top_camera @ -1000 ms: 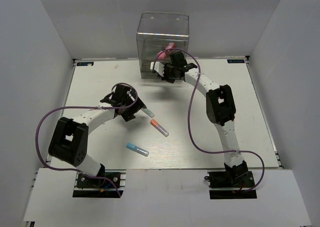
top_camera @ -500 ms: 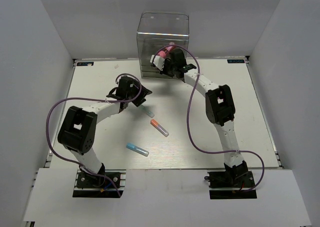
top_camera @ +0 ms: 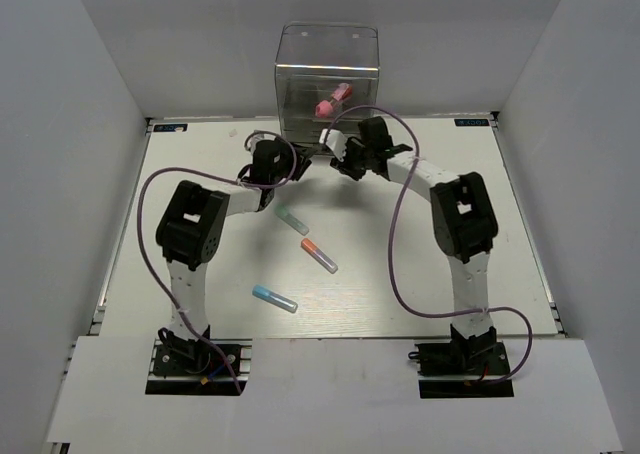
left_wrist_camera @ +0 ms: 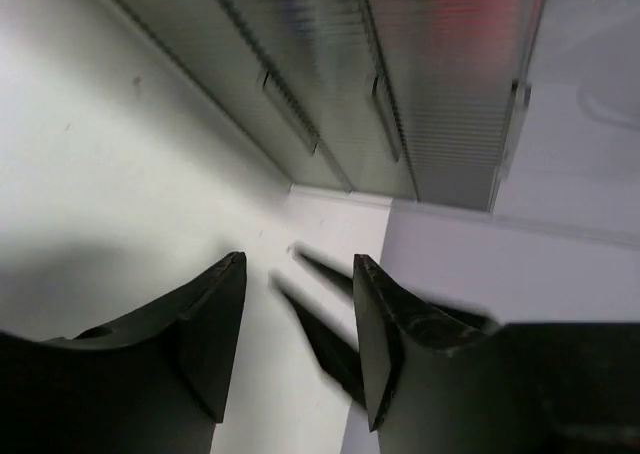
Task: Sort the stationery into containers
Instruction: Close the drawer in the storage box, then open the drawer in the storage box.
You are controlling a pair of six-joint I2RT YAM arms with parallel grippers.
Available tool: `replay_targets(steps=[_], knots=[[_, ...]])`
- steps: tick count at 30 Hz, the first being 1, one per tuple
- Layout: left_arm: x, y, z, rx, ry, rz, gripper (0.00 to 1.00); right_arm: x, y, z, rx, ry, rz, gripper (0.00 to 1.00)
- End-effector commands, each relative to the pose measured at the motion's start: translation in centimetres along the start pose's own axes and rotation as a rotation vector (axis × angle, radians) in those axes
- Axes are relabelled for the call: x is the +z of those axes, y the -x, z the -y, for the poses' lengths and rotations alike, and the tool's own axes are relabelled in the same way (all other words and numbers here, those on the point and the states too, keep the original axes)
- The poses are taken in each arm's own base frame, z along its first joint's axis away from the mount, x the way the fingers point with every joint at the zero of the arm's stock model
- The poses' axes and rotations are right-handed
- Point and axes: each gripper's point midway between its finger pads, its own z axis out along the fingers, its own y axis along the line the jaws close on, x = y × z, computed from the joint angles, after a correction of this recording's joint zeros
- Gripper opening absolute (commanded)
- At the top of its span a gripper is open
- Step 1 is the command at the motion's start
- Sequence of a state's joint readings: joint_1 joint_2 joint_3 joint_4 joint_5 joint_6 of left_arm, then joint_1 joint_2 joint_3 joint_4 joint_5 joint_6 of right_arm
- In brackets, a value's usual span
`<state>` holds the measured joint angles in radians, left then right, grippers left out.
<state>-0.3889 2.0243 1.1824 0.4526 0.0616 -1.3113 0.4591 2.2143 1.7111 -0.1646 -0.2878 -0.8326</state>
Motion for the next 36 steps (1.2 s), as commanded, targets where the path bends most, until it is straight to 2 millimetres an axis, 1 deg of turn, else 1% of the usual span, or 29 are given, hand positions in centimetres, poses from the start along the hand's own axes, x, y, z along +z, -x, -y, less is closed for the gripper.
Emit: replay_targets(steps=[1, 2, 3, 4, 5, 6, 7, 8, 9, 10, 12, 13, 14, 15, 16, 18, 19, 20, 21, 25, 27, 28, 29, 30, 31, 32, 33, 35, 36], knots=[[1.7, 1.7, 4.2, -0.053, -0.142, 0.058, 0.54, -6.0, 5.2, -0.1, 0.031, -0.020, 0.172, 0.44], [3.0, 1.8, 3.6, -0.054, -0.140, 0.067, 0.53, -6.6, 4.9, 0.0, 0.046, -0.035, 0.178, 0.44], [3.6, 1.8, 3.5, -0.065, -0.145, 0.067, 0.51, -8.4, 5.4, -0.5, 0.072, -0.047, 0.197, 0.44], [4.2, 1.9, 3.2, -0.076, -0.140, 0.074, 0.49, -8.6, 4.3, -1.6, 0.090, -0.032, 0.186, 0.44], [4.7, 2.2, 4.0, -0.083, -0.167, 0.080, 0.47, -8.8, 2.9, -2.5, 0.119, -0.020, 0.164, 0.44], [5.6, 1.8, 2.5, -0.085, -0.144, 0.075, 0.46, -10.7, 4.0, -1.9, 0.135, -0.051, 0.192, 0.44], [6.1, 1.9, 2.1, -0.086, -0.138, 0.084, 0.44, -11.1, 3.8, -2.2, 0.148, -0.051, 0.191, 0.44], [6.6, 2.2, 2.8, -0.094, -0.155, 0.087, 0.44, -11.7, 2.5, -2.8, 0.171, -0.050, 0.173, 0.44], [7.2, 1.6, 2.1, -0.093, -0.142, 0.089, 0.44, -12.5, 2.5, -2.7, 0.184, -0.058, 0.176, 0.44], [7.5, 1.8, 2.8, -0.093, -0.158, 0.093, 0.44, -12.8, 1.6, -3.4, 0.198, -0.052, 0.161, 0.44], [8.2, 2.1, 2.1, -0.095, -0.135, 0.108, 0.44, -13.3, 1.0, -3.3, 0.204, -0.066, 0.155, 0.44], [8.6, 2.0, 1.6, -0.095, -0.129, 0.107, 0.44, -13.4, 0.2, -3.6, 0.216, -0.063, 0.139, 0.44], [8.6, 2.3, 2.3, -0.086, -0.141, 0.121, 0.46, -13.5, -0.1, -3.5, 0.217, -0.066, 0.136, 0.44], [9.0, 2.4, 1.4, -0.088, -0.125, 0.132, 0.46, -13.7, -0.5, -3.3, 0.228, -0.072, 0.132, 0.44], [9.0, 2.5, 2.0, -0.088, -0.137, 0.134, 0.46, -13.8, -0.5, -3.2, 0.227, -0.073, 0.132, 0.44], [9.5, 2.7, 1.5, -0.078, -0.136, 0.149, 0.46, -13.9, -0.9, -3.3, 0.234, -0.066, 0.132, 0.44], [9.5, 2.8, 2.0, -0.078, -0.145, 0.151, 0.47, -14.0, -1.0, -3.2, 0.235, -0.069, 0.127, 0.44], [9.7, 2.6, 1.3, -0.078, -0.133, 0.149, 0.47, -13.9, -1.1, -3.3, 0.233, -0.067, 0.126, 0.44], [9.8, 2.8, 1.7, -0.078, -0.142, 0.151, 0.47, -13.8, -1.3, -3.4, 0.237, -0.063, 0.123, 0.44], [10.5, 2.3, 0.0, -0.078, -0.111, 0.144, 0.46, -13.7, -1.8, -3.3, 0.239, -0.062, 0.116, 0.44], [10.4, 2.4, 0.2, -0.078, -0.121, 0.146, 0.35, -13.7, -1.6, -3.3, 0.234, -0.062, 0.119, 0.44], [10.6, 2.3, 0.0, -0.078, -0.124, 0.147, 0.30, -13.6, -1.8, -3.4, 0.237, -0.055, 0.115, 0.44], [10.5, 2.5, 0.5, -0.078, -0.148, 0.152, 0.22, -13.7, -1.6, -3.4, 0.233, -0.056, 0.119, 0.44], [10.4, 2.6, 0.8, -0.078, -0.159, 0.154, 0.17, -13.7, -1.5, -3.3, 0.231, -0.056, 0.121, 0.43], [10.4, 2.4, 0.4, -0.078, -0.150, 0.152, 0.11, -13.7, -1.5, -3.5, 0.231, -0.049, 0.123, 0.43], [10.3, 2.4, 0.3, -0.078, -0.154, 0.153, 0.08, -13.7, -1.6, -3.5, 0.233, -0.048, 0.123, 0.43], [10.2, 2.3, -0.1, -0.078, -0.154, 0.153, 0.00, -13.6, -1.6, -3.6, 0.237, -0.044, 0.121, 0.43], [10.1, 2.2, -0.5, -0.078, -0.154, 0.153, 0.00, -13.6, -1.3, -3.8, 0.233, -0.034, 0.129, 0.43], [9.8, 1.5, -0.7, -0.076, -0.147, 0.143, 0.00, -13.5, -1.5, -3.8, 0.236, -0.030, 0.126, 0.43]])
